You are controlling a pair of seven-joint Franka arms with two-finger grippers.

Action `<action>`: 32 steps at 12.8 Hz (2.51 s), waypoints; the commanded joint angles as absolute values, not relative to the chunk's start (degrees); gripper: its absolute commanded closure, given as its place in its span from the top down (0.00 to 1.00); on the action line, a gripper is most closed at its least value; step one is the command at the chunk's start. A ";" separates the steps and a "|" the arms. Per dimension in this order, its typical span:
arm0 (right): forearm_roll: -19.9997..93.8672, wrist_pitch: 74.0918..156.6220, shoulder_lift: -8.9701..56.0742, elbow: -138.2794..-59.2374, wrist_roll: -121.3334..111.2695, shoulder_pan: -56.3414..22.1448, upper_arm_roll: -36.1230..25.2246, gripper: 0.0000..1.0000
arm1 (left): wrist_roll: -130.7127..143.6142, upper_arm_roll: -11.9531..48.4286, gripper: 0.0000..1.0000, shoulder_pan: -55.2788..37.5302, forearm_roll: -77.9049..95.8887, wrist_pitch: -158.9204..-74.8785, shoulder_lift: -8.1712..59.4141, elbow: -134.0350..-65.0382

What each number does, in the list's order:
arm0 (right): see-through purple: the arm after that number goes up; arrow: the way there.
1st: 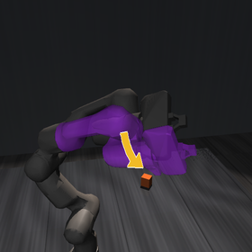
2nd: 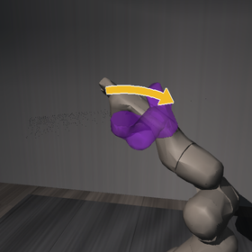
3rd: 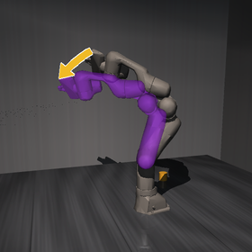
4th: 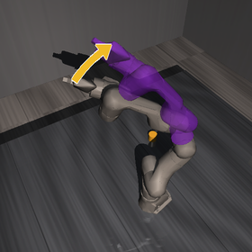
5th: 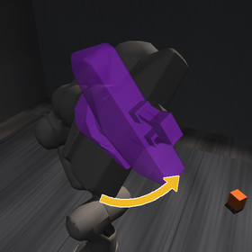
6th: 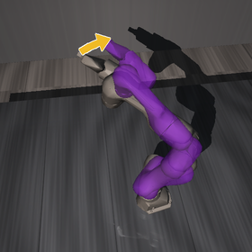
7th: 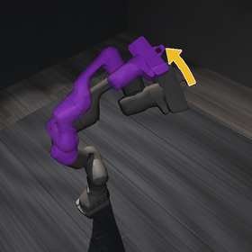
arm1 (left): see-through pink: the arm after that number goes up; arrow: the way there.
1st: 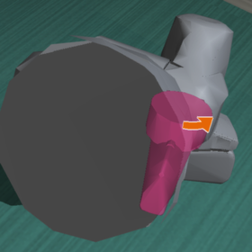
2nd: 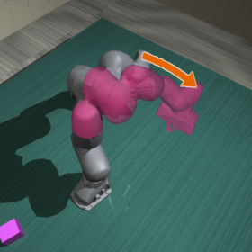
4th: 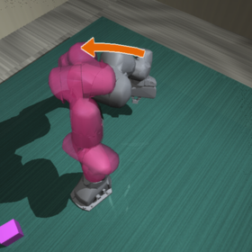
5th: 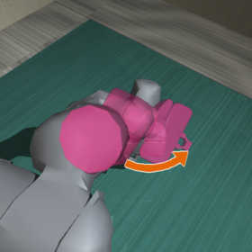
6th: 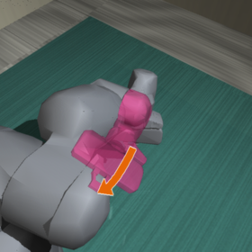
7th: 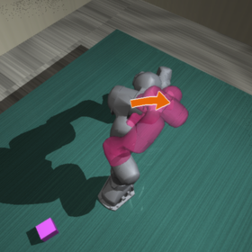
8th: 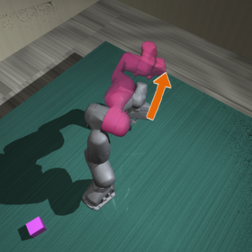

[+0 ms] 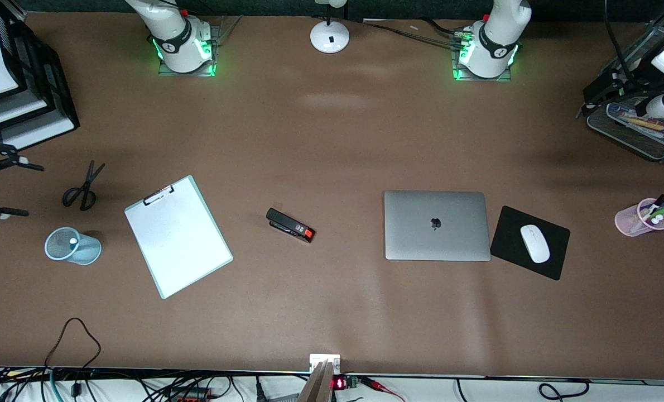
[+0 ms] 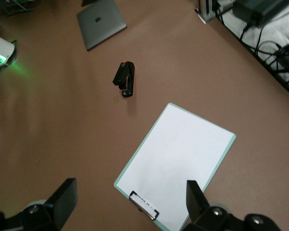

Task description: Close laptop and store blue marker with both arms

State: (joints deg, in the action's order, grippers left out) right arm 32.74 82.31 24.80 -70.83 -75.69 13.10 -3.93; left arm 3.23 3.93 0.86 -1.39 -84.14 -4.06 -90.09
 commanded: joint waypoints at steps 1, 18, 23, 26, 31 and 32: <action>26.74 84.02 22.15 -71.28 -57.29 9.07 -4.04 1.00 | 2.11 7.63 1.00 4.65 -0.44 -85.08 -5.89 -92.46; -2.20 82.53 8.09 -84.73 1.16 -5.27 -10.17 1.00 | 1.93 7.82 1.00 5.54 0.53 -89.21 -8.96 -98.26; -1.41 85.77 5.28 -87.17 -2.29 -5.54 -10.28 1.00 | -0.25 7.82 1.00 5.01 1.05 -88.77 -9.23 -98.17; -1.84 91.13 0.37 -94.72 -2.37 -5.54 -10.28 1.00 | -0.97 7.73 1.00 5.44 2.11 -88.77 -8.79 -98.26; -1.49 94.29 -3.51 -98.95 -2.29 -5.54 -10.20 1.00 | -1.05 7.39 1.00 5.54 2.11 -89.12 -8.53 -97.74; -1.49 94.83 -4.12 -99.75 -2.29 -5.54 -10.20 1.00 | -1.05 7.38 1.00 5.54 2.02 -89.03 -8.53 -97.56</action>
State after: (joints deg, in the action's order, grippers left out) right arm -1.29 92.28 -0.98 -95.70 -2.28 -5.18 -10.28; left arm 0.70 7.43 4.78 0.92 -88.39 -7.58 -97.00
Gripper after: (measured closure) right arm 0.000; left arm 0.000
